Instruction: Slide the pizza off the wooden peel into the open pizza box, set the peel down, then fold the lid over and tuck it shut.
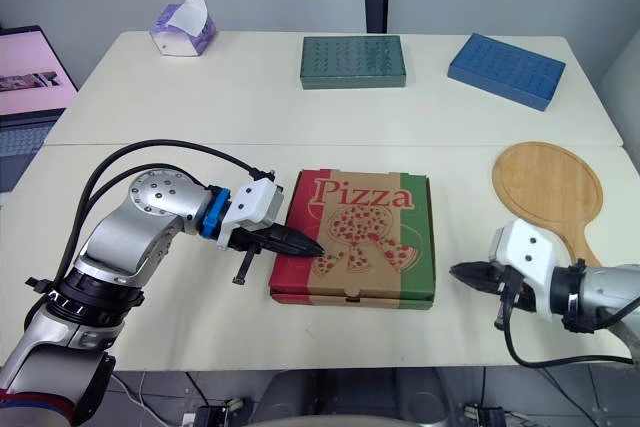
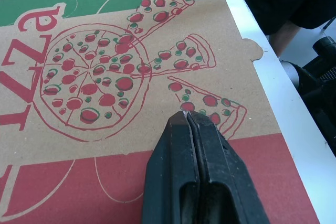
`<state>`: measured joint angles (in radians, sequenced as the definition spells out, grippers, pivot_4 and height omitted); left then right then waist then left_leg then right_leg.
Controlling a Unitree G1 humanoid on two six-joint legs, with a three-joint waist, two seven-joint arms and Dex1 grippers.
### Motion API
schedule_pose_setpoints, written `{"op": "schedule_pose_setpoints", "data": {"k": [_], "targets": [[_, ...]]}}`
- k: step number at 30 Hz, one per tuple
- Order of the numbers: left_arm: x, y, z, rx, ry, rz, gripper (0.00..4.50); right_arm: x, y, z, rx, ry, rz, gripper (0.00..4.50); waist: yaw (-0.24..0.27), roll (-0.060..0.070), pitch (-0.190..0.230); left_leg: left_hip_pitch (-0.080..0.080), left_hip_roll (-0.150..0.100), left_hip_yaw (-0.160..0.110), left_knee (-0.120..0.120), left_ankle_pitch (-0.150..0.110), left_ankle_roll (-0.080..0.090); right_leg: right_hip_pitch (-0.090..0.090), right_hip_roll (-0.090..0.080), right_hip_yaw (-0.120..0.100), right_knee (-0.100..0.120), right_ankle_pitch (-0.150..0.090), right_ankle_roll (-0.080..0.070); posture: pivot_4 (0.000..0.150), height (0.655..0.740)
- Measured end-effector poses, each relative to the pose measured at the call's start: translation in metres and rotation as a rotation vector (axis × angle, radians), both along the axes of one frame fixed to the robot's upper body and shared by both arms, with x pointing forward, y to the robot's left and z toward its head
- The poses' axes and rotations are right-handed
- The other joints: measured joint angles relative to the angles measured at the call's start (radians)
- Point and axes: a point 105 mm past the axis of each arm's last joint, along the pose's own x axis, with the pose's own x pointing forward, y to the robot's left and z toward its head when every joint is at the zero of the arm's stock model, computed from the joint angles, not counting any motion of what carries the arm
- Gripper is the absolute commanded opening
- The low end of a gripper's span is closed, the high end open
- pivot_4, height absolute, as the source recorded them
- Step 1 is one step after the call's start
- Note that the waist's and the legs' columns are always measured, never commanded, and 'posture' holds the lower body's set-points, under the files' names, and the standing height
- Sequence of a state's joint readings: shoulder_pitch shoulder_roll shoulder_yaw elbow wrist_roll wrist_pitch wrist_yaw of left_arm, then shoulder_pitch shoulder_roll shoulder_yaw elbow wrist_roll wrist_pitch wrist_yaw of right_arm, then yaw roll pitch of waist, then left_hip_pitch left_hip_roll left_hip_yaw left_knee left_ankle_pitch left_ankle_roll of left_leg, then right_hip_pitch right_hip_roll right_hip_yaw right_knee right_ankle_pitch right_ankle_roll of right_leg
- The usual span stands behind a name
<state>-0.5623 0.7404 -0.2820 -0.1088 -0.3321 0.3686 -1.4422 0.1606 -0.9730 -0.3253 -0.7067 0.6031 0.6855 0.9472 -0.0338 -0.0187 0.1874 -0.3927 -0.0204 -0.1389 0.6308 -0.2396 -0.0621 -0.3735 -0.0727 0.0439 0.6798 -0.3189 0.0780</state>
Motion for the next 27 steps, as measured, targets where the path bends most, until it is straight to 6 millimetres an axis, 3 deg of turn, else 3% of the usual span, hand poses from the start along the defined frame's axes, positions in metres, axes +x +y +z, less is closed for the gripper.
{"op": "schedule_pose_setpoints", "data": {"k": [3,6,13,17,21,27], "targets": [[0.000,0.000,0.001,-0.003,0.002,0.003,0.00,0.000,0.016,0.004,0.037,-0.021,0.046,0.08,0.002,0.000,0.000,0.000,0.000,-0.001,0.000,0.000,0.000,0.000,0.000,0.000,0.000,0.000,0.000,0.150,0.7400],[0.003,0.005,0.009,-0.029,0.014,0.044,0.00,-0.004,0.030,-0.009,0.060,0.035,0.085,0.08,0.002,0.000,0.000,-0.001,0.000,-0.001,0.000,0.000,0.000,0.000,0.000,0.000,0.000,0.000,0.000,0.150,0.7400],[0.004,0.052,0.041,0.017,-0.026,0.183,0.00,-0.006,0.036,-0.022,0.030,0.054,0.113,0.08,-0.002,0.000,0.000,0.000,0.000,0.000,-0.001,0.000,0.000,-0.001,0.000,0.000,0.000,0.000,0.000,0.150,0.7400],[-0.011,0.079,0.018,0.129,0.038,0.218,0.00,-0.006,0.036,-0.023,0.033,0.057,0.116,0.08,0.000,0.000,0.000,0.000,0.000,0.000,-0.001,0.000,0.000,-0.001,0.000,0.000,0.000,0.000,0.000,0.150,0.7400],[-0.026,0.073,0.002,0.166,0.060,0.165,0.00,-0.005,0.037,-0.026,0.029,0.062,0.130,0.08,0.008,0.000,0.000,-0.001,0.000,0.000,-0.001,0.000,0.000,0.000,0.000,0.000,-0.001,0.000,0.000,0.150,0.7400],[-0.030,0.066,-0.011,0.198,0.042,0.149,0.00,-0.004,0.036,-0.029,0.017,0.058,0.134,0.08,0.004,0.000,0.000,0.000,0.000,0.000,-0.001,0.000,0.000,0.000,0.000,0.000,0.000,0.000,0.000,0.150,0.7400]]}}
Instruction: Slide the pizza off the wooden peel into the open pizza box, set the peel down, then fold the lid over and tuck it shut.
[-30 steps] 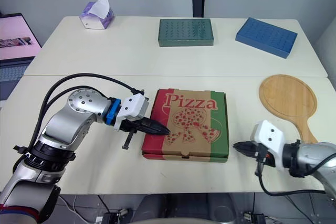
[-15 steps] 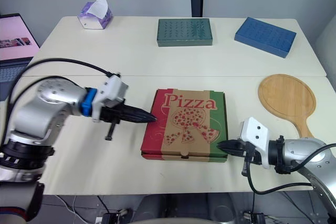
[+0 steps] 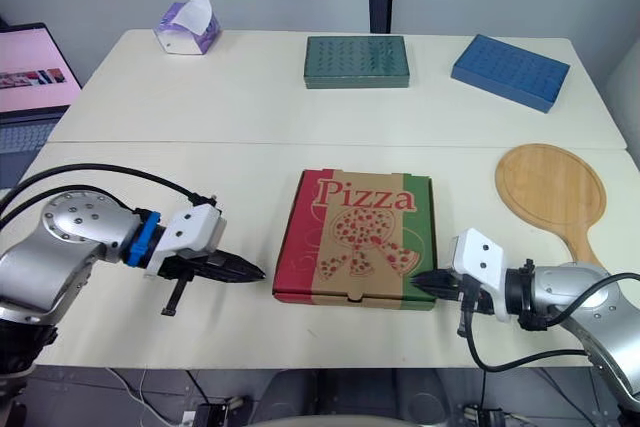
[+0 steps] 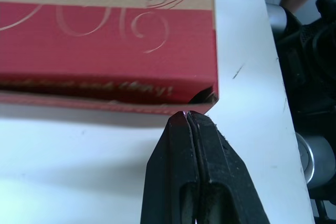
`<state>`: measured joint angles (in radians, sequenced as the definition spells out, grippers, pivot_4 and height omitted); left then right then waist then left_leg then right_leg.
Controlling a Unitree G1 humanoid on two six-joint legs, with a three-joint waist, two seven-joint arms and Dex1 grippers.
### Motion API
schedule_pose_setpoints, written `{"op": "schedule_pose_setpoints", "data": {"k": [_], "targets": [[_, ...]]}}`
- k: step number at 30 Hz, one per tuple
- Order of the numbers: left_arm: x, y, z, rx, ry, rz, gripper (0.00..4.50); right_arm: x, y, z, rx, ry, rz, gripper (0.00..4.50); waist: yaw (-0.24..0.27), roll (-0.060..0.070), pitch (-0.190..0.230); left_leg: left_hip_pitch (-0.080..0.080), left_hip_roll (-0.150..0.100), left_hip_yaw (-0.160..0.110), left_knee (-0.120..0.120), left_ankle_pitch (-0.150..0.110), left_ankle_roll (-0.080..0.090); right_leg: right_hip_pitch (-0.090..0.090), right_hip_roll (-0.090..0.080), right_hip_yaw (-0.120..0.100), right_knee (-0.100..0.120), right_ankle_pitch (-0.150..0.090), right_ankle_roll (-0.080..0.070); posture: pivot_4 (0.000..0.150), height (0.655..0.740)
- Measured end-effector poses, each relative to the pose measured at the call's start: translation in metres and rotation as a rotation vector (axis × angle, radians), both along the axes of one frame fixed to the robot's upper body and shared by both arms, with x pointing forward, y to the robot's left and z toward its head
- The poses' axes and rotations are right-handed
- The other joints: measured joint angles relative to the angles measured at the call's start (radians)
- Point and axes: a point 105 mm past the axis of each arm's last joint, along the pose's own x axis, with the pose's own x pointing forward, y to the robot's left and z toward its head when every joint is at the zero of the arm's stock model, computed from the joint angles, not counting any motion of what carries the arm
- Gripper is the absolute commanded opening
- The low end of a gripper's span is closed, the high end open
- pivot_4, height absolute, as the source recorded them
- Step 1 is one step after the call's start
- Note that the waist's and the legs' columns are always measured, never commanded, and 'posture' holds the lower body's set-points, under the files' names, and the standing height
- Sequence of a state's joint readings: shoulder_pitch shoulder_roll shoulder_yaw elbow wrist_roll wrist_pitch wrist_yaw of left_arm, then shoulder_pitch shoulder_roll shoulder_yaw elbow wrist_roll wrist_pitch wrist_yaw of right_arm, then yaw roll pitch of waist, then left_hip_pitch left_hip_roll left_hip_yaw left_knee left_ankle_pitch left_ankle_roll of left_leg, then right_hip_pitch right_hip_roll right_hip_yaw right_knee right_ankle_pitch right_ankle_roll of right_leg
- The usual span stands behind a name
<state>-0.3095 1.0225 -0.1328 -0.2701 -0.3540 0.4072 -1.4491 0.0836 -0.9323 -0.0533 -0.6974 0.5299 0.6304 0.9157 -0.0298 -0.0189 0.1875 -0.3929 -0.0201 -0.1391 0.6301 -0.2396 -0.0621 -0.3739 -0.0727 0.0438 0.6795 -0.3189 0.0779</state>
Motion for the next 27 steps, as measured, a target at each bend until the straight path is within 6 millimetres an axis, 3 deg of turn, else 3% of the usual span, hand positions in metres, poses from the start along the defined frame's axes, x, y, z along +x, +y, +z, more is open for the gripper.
{"op": "schedule_pose_setpoints", "data": {"k": [7,11,18,21,25,27], "targets": [[0.006,-0.014,-0.012,-0.029,-0.041,0.008,0.00,0.000,0.001,-0.001,-0.005,-0.007,0.009,0.08,0.000,0.000,0.000,0.000,0.000,0.000,0.000,0.000,0.000,0.000,0.000,0.000,0.000,0.000,0.000,0.150,0.7400],[0.006,-0.009,-0.009,-0.031,-0.025,0.030,0.00,0.001,0.001,-0.002,-0.020,-0.024,0.015,0.08,0.001,0.000,0.000,0.000,0.000,0.000,0.000,0.000,0.000,0.000,0.000,0.000,0.000,0.000,0.000,0.150,0.7400],[0.020,-0.016,0.032,-0.204,-0.020,0.110,0.00,0.004,0.001,-0.009,-0.049,-0.033,0.025,0.08,-0.002,0.000,0.000,0.000,0.000,0.000,0.000,0.000,0.000,0.000,0.000,0.000,0.000,0.000,0.000,0.150,0.7400],[0.018,-0.031,0.021,-0.223,0.014,0.104,0.00,0.006,0.002,-0.009,-0.057,-0.047,0.033,0.08,-0.002,0.000,0.000,0.000,0.000,0.000,0.000,0.000,0.000,0.000,0.000,0.000,0.000,0.000,0.000,0.150,0.7400],[0.017,-0.029,-0.014,-0.123,0.044,0.121,0.00,0.006,0.001,-0.009,-0.066,-0.055,0.039,0.08,-0.004,0.000,0.000,0.001,0.000,0.000,0.000,0.000,0.000,0.000,0.000,0.000,0.001,0.000,0.000,0.150,0.7400],[0.019,-0.030,-0.015,-0.118,0.017,0.112,0.00,0.007,0.000,-0.009,-0.067,-0.057,0.038,0.08,-0.001,0.000,-0.001,0.001,0.000,0.000,0.000,0.000,0.000,0.001,0.000,0.000,0.000,0.000,0.000,0.150,0.7400]]}}
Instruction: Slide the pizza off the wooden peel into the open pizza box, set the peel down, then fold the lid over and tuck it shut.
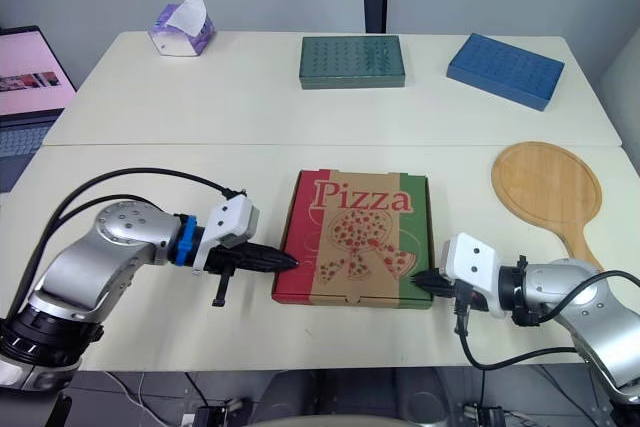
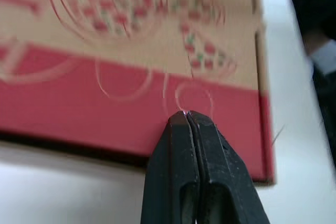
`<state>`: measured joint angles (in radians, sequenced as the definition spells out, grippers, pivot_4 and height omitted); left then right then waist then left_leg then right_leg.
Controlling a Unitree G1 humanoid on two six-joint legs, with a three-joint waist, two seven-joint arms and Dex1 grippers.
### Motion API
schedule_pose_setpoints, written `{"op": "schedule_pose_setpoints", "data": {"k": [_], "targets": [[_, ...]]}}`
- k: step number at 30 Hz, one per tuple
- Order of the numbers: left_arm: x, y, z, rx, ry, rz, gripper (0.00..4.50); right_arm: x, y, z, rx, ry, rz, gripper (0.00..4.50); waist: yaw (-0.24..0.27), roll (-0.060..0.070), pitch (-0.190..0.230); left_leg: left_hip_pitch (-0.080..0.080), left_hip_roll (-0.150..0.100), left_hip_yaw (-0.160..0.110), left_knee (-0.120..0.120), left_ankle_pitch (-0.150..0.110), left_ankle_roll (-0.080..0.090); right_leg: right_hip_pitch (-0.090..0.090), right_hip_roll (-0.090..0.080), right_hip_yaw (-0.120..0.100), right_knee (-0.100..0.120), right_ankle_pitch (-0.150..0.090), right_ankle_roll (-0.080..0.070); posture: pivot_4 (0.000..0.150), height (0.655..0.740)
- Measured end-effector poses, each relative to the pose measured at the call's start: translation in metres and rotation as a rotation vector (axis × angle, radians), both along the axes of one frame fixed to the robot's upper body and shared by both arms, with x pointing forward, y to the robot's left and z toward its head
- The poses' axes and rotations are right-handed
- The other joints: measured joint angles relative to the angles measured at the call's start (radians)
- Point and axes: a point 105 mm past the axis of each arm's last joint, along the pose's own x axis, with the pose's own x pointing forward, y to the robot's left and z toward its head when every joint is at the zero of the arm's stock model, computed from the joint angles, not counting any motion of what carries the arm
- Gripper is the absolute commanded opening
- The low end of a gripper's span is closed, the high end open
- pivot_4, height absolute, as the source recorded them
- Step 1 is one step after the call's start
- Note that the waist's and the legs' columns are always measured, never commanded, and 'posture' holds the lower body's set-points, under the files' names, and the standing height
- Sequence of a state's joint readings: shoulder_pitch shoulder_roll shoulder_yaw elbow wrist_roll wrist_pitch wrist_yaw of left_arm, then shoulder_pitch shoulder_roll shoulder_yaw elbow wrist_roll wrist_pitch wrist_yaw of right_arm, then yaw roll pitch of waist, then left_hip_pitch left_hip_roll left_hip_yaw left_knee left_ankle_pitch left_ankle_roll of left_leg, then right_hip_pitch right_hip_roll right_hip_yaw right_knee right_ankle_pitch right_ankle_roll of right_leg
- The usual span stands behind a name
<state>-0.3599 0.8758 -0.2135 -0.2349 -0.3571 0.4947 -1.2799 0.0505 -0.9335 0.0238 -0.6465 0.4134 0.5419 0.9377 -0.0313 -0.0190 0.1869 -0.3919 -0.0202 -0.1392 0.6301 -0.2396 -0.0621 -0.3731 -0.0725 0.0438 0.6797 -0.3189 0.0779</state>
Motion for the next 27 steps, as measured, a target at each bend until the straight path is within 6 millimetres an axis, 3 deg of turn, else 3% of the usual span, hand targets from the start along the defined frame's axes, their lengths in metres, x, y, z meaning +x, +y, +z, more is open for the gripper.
{"op": "schedule_pose_setpoints", "data": {"k": [6,12,14,16,19,23,27], "targets": [[-0.001,-0.007,-0.002,-0.099,-0.007,0.016,0.00,0.003,-0.003,0.001,-0.008,-0.024,-0.008,0.08,0.001,0.001,0.000,0.000,0.000,0.000,0.000,0.000,0.000,0.000,0.000,0.000,0.000,0.000,0.000,0.150,0.7400],[0.022,0.038,0.022,-0.211,-0.089,0.352,0.00,0.025,-0.036,0.031,0.044,-0.135,-0.202,0.08,0.000,0.000,0.000,0.000,0.000,0.000,0.000,0.000,0.000,0.000,0.000,0.000,0.000,0.000,0.000,0.150,0.7400],[0.027,0.056,0.012,-0.176,-0.096,0.466,0.00,0.033,-0.053,0.028,0.014,-0.150,-0.286,0.08,0.000,0.000,0.000,0.001,0.000,0.001,0.000,0.000,0.000,0.000,0.000,0.001,0.000,0.000,0.000,0.150,0.7400],[0.025,0.061,0.001,-0.154,-0.072,0.504,0.00,0.036,-0.060,0.024,-0.004,-0.140,-0.318,0.08,0.000,0.000,0.000,0.000,0.000,0.001,0.000,0.000,0.000,-0.001,0.000,0.001,0.000,0.000,0.000,0.150,0.7400],[0.025,0.053,-0.012,-0.147,-0.050,0.510,0.00,0.037,-0.060,0.012,-0.041,-0.118,-0.313,0.08,0.001,0.001,0.000,0.000,0.000,0.001,0.000,0.000,0.000,0.000,0.000,0.001,0.000,0.000,0.000,0.150,0.7400],[0.025,0.032,-0.024,-0.178,-0.018,0.495,0.00,0.035,-0.045,-0.008,-0.046,-0.066,-0.258,0.08,0.001,0.000,0.000,0.000,0.000,0.001,0.000,0.000,0.000,0.000,-0.001,0.001,0.000,0.000,0.000,0.150,0.7400],[0.022,0.019,-0.029,-0.179,0.002,0.463,0.00,0.037,-0.031,-0.013,-0.019,-0.057,-0.218,0.08,-0.002,0.001,0.000,0.001,0.000,0.001,0.000,0.000,0.000,0.000,0.000,0.001,0.000,0.000,0.000,0.150,0.7400]]}}
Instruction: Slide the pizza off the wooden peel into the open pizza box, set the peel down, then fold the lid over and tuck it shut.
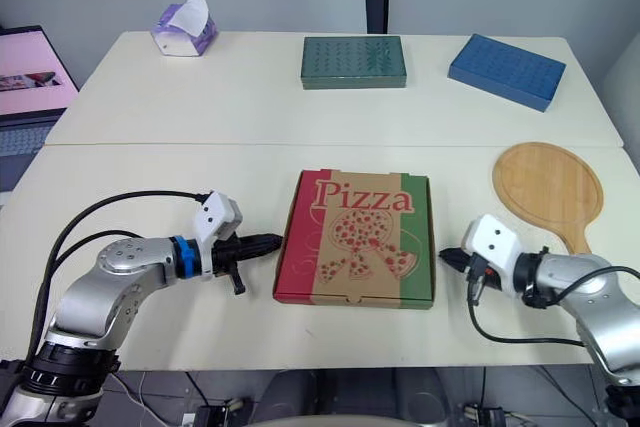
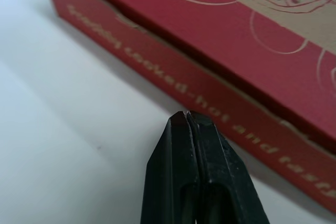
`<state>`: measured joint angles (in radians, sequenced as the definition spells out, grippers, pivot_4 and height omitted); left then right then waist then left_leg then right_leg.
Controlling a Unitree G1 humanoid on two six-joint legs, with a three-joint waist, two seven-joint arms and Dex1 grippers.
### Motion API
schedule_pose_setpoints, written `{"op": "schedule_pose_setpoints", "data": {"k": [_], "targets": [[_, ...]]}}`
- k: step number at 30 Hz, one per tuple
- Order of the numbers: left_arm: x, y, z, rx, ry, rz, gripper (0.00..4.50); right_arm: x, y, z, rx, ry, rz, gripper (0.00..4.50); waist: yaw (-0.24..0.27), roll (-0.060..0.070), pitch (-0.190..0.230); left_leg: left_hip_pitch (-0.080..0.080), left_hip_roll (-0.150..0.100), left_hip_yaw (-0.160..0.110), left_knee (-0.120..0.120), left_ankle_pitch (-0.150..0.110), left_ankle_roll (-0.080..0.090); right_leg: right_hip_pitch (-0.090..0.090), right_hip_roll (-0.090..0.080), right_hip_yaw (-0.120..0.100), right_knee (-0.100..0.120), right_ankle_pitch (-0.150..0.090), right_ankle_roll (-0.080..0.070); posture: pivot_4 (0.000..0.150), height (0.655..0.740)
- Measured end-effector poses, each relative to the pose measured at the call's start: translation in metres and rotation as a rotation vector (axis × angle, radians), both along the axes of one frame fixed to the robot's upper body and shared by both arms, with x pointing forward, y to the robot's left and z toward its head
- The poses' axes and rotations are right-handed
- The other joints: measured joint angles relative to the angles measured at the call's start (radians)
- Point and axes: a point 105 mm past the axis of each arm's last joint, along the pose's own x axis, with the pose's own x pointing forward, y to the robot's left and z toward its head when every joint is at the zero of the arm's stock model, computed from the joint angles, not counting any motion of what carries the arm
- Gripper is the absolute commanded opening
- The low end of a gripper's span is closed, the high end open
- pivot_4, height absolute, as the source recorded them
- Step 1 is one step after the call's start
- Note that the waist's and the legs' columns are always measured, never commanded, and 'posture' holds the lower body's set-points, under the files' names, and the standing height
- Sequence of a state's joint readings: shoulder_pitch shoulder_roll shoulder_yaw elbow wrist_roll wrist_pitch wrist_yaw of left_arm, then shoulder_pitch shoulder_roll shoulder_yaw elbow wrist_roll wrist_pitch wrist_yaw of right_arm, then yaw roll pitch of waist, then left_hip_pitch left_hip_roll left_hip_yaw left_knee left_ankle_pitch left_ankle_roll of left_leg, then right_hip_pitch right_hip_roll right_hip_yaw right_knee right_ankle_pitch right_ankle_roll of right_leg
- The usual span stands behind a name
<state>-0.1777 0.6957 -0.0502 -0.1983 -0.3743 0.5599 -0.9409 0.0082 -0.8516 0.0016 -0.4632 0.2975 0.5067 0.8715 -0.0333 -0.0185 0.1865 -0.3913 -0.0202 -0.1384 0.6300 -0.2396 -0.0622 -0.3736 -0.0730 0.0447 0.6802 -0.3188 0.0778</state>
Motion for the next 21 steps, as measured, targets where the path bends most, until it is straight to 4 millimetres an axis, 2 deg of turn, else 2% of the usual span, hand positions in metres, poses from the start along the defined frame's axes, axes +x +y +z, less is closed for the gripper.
{"op": "schedule_pose_setpoints", "data": {"k": [12,21], "targets": [[0.019,-0.007,0.003,0.016,-0.047,0.040,0.00,0.021,0.006,0.002,-0.001,-0.033,-0.005,0.08,0.002,0.000,0.000,0.000,0.000,0.000,0.000,0.000,0.000,0.000,0.000,0.000,0.000,0.000,0.000,0.150,0.7400],[0.013,-0.008,0.002,0.021,-0.015,0.021,0.00,0.027,0.004,0.003,-0.017,-0.056,-0.008,0.08,0.000,0.000,0.000,0.000,0.000,0.000,0.000,0.000,0.000,0.000,0.000,0.000,0.000,0.000,0.000,0.150,0.7400]]}}
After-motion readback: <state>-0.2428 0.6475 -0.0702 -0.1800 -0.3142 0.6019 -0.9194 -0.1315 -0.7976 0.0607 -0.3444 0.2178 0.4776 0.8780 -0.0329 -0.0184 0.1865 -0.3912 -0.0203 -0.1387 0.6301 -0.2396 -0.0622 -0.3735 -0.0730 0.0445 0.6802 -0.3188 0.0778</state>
